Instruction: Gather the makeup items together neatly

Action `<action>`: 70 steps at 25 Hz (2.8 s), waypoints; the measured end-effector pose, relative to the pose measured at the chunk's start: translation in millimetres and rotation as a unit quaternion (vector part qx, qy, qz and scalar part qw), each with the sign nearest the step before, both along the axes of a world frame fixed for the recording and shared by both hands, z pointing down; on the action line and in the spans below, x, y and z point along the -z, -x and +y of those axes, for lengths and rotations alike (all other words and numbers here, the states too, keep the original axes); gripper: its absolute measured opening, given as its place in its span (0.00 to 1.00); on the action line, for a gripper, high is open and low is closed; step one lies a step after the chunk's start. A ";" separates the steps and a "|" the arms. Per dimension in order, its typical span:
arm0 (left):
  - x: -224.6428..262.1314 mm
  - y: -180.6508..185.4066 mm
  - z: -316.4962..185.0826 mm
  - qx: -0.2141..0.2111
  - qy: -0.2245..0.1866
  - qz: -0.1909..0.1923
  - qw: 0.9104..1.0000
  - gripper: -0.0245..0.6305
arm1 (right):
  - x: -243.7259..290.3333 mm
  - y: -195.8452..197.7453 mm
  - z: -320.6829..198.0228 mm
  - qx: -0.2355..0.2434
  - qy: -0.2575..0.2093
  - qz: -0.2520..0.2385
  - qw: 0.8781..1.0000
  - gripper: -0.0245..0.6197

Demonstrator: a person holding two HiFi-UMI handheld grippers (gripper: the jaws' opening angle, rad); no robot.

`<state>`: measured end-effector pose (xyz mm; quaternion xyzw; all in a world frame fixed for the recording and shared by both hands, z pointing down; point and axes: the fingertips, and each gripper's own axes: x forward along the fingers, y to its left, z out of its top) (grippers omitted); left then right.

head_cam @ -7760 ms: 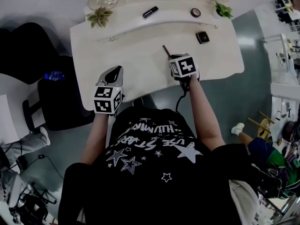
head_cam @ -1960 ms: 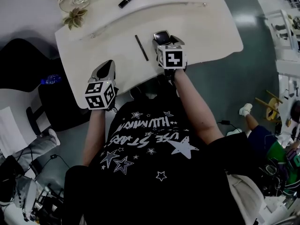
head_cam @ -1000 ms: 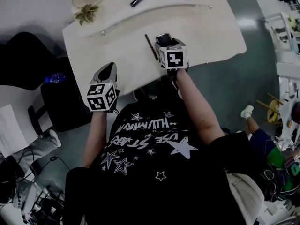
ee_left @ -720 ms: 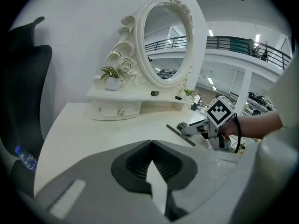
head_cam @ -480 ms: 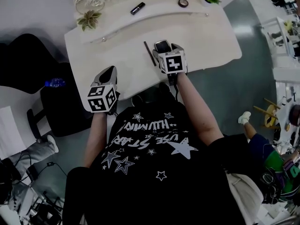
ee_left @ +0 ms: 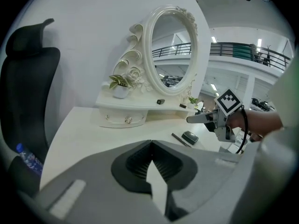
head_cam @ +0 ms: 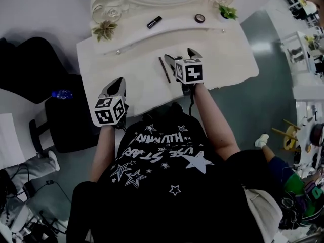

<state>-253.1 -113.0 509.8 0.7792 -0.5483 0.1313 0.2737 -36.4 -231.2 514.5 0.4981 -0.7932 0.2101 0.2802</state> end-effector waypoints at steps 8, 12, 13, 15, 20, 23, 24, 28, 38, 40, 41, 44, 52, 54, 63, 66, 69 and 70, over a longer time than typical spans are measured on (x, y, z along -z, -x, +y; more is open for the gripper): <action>13.0 21.5 -13.5 0.033 -0.014 0.001 0.999 0.04 | 37.7 43.3 -37.0 0.063 -0.025 -0.017 0.998 0.75; 16.3 30.3 -20.2 0.051 -0.016 0.001 0.999 0.04 | 50.2 61.7 -63.6 0.083 -0.039 -0.017 0.996 0.76; 16.4 32.7 -20.8 0.056 -0.016 0.001 0.998 0.04 | 52.4 66.4 -69.6 0.090 -0.041 -0.016 0.995 0.77; 16.0 37.8 -21.6 0.067 -0.014 0.002 0.998 0.04 | 55.1 74.6 -80.9 0.104 -0.043 -0.012 0.994 0.78; 10.1 47.3 -24.2 0.081 -0.003 0.004 0.997 0.04 | 50.5 90.0 -106.2 0.133 -0.034 0.008 0.990 0.77; 6.1 48.7 -25.1 0.085 0.005 0.004 0.996 0.04 | 42.6 94.9 -118.2 0.147 -0.023 0.026 0.989 0.76; 4.7 48.9 -25.5 0.086 0.007 0.004 0.996 0.04 | 39.8 95.5 -121.6 0.150 -0.020 0.032 0.988 0.75; -1.2 49.2 -26.9 0.094 0.017 0.007 0.995 0.04 | 27.9 98.9 -133.2 0.164 -0.004 0.046 0.985 0.74; -8.2 49.1 -28.2 0.112 0.028 0.009 0.993 0.04 | 17.1 106.6 -138.3 0.197 0.041 0.037 0.979 0.64; -9.0 48.2 -28.0 0.114 0.029 0.009 0.993 0.04 | 17.4 106.7 -137.5 0.207 0.040 0.040 0.977 0.64; -9.2 46.9 -27.6 0.114 0.030 0.010 0.993 0.04 | 17.9 106.1 -136.3 0.212 0.038 0.042 0.976 0.64; -8.0 41.0 -28.9 0.112 0.029 0.008 0.993 0.04 | 26.6 102.7 -132.1 0.225 0.017 0.032 0.974 0.64; -3.5 3.2 -39.3 0.096 0.024 0.002 0.995 0.04 | 58.6 65.9 -105.8 0.289 -0.043 0.027 0.956 0.64; -3.3 -10.4 -39.5 0.091 0.024 0.001 0.996 0.04 | 59.7 48.2 -99.9 0.297 -0.049 0.036 0.953 0.64; -7.8 -69.8 -24.1 0.092 0.040 -0.005 0.995 0.04 | 34.5 -19.7 -52.0 0.370 -0.033 0.049 0.927 0.64; -10.6 -85.3 -16.9 0.100 0.046 -0.008 0.994 0.04 | 18.4 -37.5 -31.1 0.404 -0.015 0.051 0.913 0.64; -14.1 -97.2 -11.2 0.114 0.050 -0.010 0.992 0.04 | -2.8 -53.6 -16.8 0.433 0.003 0.061 0.899 0.64; -15.1 -101.1 -9.9 0.119 0.051 -0.010 0.992 0.04 | -9.9 -58.6 -13.6 0.442 0.007 0.065 0.895 0.64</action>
